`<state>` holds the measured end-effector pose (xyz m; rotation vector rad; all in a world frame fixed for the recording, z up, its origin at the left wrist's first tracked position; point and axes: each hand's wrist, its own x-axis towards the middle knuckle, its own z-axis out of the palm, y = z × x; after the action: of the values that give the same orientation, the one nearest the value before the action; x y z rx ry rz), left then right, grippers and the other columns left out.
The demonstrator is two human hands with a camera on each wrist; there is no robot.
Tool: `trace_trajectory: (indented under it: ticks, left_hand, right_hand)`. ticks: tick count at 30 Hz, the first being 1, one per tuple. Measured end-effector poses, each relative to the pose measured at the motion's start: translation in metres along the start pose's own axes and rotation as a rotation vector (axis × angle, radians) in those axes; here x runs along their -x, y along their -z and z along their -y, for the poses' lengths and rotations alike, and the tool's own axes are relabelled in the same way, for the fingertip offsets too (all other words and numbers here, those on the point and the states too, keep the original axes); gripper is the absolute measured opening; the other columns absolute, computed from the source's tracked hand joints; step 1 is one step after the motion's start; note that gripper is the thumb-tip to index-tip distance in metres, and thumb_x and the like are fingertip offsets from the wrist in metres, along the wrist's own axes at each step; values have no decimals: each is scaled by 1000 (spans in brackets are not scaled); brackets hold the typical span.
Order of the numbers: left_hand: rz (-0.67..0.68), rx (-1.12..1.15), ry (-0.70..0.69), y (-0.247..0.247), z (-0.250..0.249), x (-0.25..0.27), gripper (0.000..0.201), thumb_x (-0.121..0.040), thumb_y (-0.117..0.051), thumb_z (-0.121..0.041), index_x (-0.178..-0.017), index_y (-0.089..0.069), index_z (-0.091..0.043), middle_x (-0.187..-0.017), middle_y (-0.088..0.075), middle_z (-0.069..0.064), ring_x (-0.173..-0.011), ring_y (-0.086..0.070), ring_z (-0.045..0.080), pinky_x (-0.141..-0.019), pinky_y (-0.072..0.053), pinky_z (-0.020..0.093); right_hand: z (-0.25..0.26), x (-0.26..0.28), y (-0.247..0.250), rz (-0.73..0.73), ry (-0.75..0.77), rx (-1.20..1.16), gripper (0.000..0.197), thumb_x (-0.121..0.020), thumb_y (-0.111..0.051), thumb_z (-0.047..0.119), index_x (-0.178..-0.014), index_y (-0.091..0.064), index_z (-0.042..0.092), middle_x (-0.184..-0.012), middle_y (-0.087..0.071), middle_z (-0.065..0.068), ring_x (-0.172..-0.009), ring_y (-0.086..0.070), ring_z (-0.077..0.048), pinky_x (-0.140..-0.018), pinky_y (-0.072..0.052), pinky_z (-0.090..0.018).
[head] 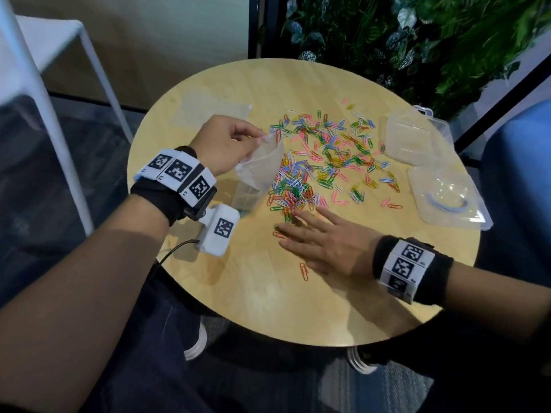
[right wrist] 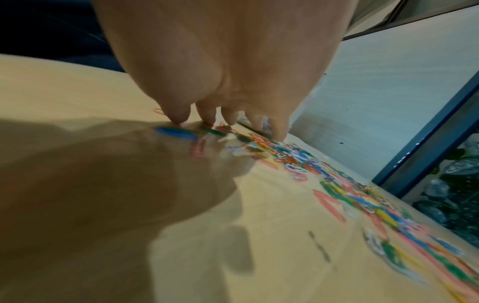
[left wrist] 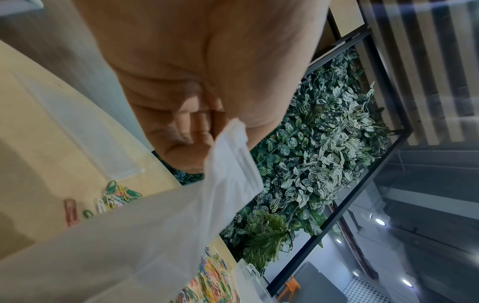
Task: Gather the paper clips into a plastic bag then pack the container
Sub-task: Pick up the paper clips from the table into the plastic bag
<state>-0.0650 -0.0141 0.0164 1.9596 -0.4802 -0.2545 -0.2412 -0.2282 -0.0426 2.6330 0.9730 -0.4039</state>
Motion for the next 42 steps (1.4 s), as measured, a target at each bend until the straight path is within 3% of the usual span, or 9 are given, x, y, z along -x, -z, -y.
trace_trajectory:
  ticks: [5,9,14,17,21,25,28,34,42]
  left_hand:
    - [56,-55,-20,-2,0,2,16,-91,-68,-20,-102,-76,-13,-66,-62,6,-52,-50,1,-60,-40,8]
    - [99,-66,-21,-3,-1,3,11,-92,-67,-20,-97,-76,-20,-67,-64,8,-59,-54,5,-66,-42,9]
    - [119,-85,-27,-7,-3,2,9,-92,-67,-22,-96,-76,-22,-64,-63,7,-52,-51,1,-65,-42,10]
    - [132,-77,-16,-11,-6,4,12,-91,-68,-24,-97,-76,-18,-62,-62,5,-50,-51,4,-56,-40,7]
    - [154,-73,16,-17,-7,6,8,-91,-68,-21,-94,-75,-20,-64,-64,4,-49,-56,10,-53,-47,18]
    - [200,-42,35,-28,-9,10,11,-92,-67,-17,-100,-74,-13,-75,-71,12,-45,-61,9,-47,-50,19]
    - [199,-19,50,-34,-12,10,17,-90,-70,-20,-101,-74,-8,-81,-72,16,-56,-65,18,-49,-55,22]
    - [164,-4,48,-38,-13,10,9,-90,-68,-13,-89,-74,-20,-86,-74,19,-79,-71,39,-70,-62,43]
    - [99,35,115,-40,-11,7,11,-91,-66,-7,-92,-76,-11,-72,-70,6,-58,-69,14,-51,-55,19]
  right_hand:
    - [-26,-20,10,37,-144,-19,57,-99,-6,47,-154,-3,35,-164,-1,-4,-146,-19,-39,-108,-37,-53]
    - [-44,-32,7,-62,-152,-89,41,-98,-53,20,-138,-52,19,-140,-52,-15,-110,-59,-36,-87,-55,-44]
    - [-41,-33,14,-121,-254,-222,23,-95,-54,16,-107,-74,16,-105,-66,-4,-92,-66,-27,-78,-55,-38]
    - [-44,-26,17,-299,-406,-506,16,-87,-66,14,-96,-79,15,-94,-75,-2,-84,-69,-19,-80,-56,-33]
    - [-51,-12,28,-540,-762,-1079,9,-82,-75,14,-90,-79,15,-80,-75,6,-66,-68,2,-65,-51,-8]
    - [-54,-14,70,-842,-758,-1827,17,-85,-67,-4,-101,-70,-6,-92,-73,-15,-81,-71,-21,-79,-59,-26]
    - [-54,-21,92,-966,-677,-2097,13,-85,-63,-6,-96,-69,-7,-90,-72,-15,-86,-69,-24,-88,-57,-30]
    - [-39,-47,88,-946,-734,-2079,13,-85,-63,-9,-97,-68,-9,-89,-71,-16,-81,-70,-23,-84,-59,-29]
    - [-41,-56,81,-842,-815,-1614,6,-77,-78,2,-82,-74,3,-79,-73,-14,-70,-72,-21,-73,-61,-32]
